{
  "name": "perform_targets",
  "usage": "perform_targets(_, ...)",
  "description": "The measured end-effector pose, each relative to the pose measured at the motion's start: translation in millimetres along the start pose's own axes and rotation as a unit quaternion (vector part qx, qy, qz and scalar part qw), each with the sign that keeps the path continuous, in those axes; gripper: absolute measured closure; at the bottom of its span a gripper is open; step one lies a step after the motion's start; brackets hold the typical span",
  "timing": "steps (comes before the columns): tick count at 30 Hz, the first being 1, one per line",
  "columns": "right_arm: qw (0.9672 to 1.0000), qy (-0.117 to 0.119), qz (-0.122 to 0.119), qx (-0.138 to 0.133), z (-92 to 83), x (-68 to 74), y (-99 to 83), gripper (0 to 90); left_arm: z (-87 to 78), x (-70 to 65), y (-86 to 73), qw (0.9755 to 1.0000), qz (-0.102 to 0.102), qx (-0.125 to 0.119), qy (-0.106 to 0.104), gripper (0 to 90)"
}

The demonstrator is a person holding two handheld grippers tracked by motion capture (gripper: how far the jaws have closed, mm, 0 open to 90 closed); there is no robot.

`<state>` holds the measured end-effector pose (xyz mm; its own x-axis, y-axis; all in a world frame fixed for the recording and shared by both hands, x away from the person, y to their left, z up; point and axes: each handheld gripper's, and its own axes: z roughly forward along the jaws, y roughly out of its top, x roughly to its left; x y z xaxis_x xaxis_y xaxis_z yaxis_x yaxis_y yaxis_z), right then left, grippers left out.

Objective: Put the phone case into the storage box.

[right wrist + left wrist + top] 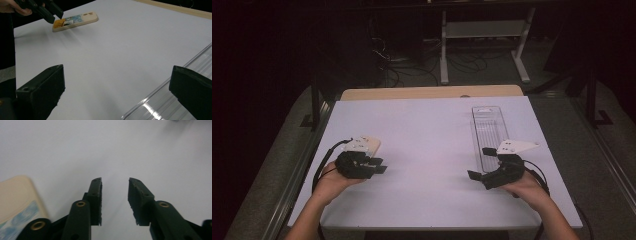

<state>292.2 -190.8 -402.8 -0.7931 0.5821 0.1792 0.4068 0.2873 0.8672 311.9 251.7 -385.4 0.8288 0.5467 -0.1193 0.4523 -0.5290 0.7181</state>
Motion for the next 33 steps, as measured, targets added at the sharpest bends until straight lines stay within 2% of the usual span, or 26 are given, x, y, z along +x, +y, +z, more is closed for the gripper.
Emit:
perform_targets(3, 1.0, 0.0, 0.0, 0.0, 0.0, 0.0, 0.0, 0.0, 3.8, -2.4, -1.6, 0.9997, 0.005, -0.025, -0.003, 46.7)
perform_targets(4, 1.0, 0.001, -0.003, -0.001, 0.3, -0.3, 0.1, 0.0, 5.2, -2.8, -2.4, 0.9996, 0.002, -0.027, -0.006, 41.7)
perform_targets(6, 1.0, 0.001, -0.003, -0.001, 0.2, -0.3, 0.1, 0.0, 8.1, -3.8, -4.8, 0.9995, 0.014, -0.029, -0.005, 34.1)
perform_targets(7, 1.0, 0.001, -0.003, -0.001, 0.3, 0.1, -0.1, 0.0, 9.1, -5.3, -6.3, 0.9994, 0.013, -0.032, -0.006, 25.7)
perform_targets(8, 1.0, 0.001, -0.003, -0.001, 0.4, 0.1, -0.1, 0.0, 10.1, -5.6, -7.2, 0.9992, 0.019, -0.034, -0.006, 21.6)
perform_targets(9, 1.0, 0.001, -0.003, -0.001, 0.4, 0.1, -0.1, 0.0, 11.2, -6.9, -8.8, 0.9991, 0.024, -0.034, -0.003, 21.6)
perform_targets(11, 1.0, 0.001, -0.004, -0.002, 0.5, -0.2, 0.0, 0.0, 13.6, -7.9, -13.0, 0.9988, 0.032, -0.038, -0.004, 10.8)
perform_targets(13, 1.0, 0.001, -0.007, -0.003, 0.7, -0.5, -0.1, 0.0, 17.8, -9.5, -18.9, 0.9989, 0.027, -0.038, -0.005, 2.9)
perform_targets(15, 1.0, 0.0, -0.007, -0.002, 0.6, -0.2, 0.0, 0.0, 18.1, -10.0, -20.6, 0.9988, 0.032, -0.037, -0.004, 1.3)
perform_targets(17, 1.0, 0.001, -0.005, -0.002, 0.5, -0.2, 0.0, 0.0, 20.2, -12.2, -22.9, 0.9984, 0.03, -0.046, -0.012, 0.0)
perform_targets(20, 1.0, 0.001, -0.005, -0.002, 0.6, -0.1, 0.0, 0.0, 22.0, -13.8, -23.3, 0.9984, 0.041, -0.037, -0.008, 0.0)
perform_targets(21, 1.0, 0.001, -0.005, -0.002, 0.6, -0.1, 0.0, 0.0, 23.0, -14.0, -23.4, 0.9984, 0.039, -0.039, -0.01, 0.0)
perform_targets(25, 1.0, 0.001, -0.005, -0.001, 0.6, -0.1, 0.0, 0.0, 26.3, -15.0, -24.2, 0.999, 0.039, -0.02, -0.014, 0.0)
perform_targets(33, 1.0, 0.0, -0.005, -0.002, 0.6, 0.0, -0.1, 0.0, 27.0, -14.5, -22.4, 0.9992, 0.035, -0.014, -0.014, 0.0)
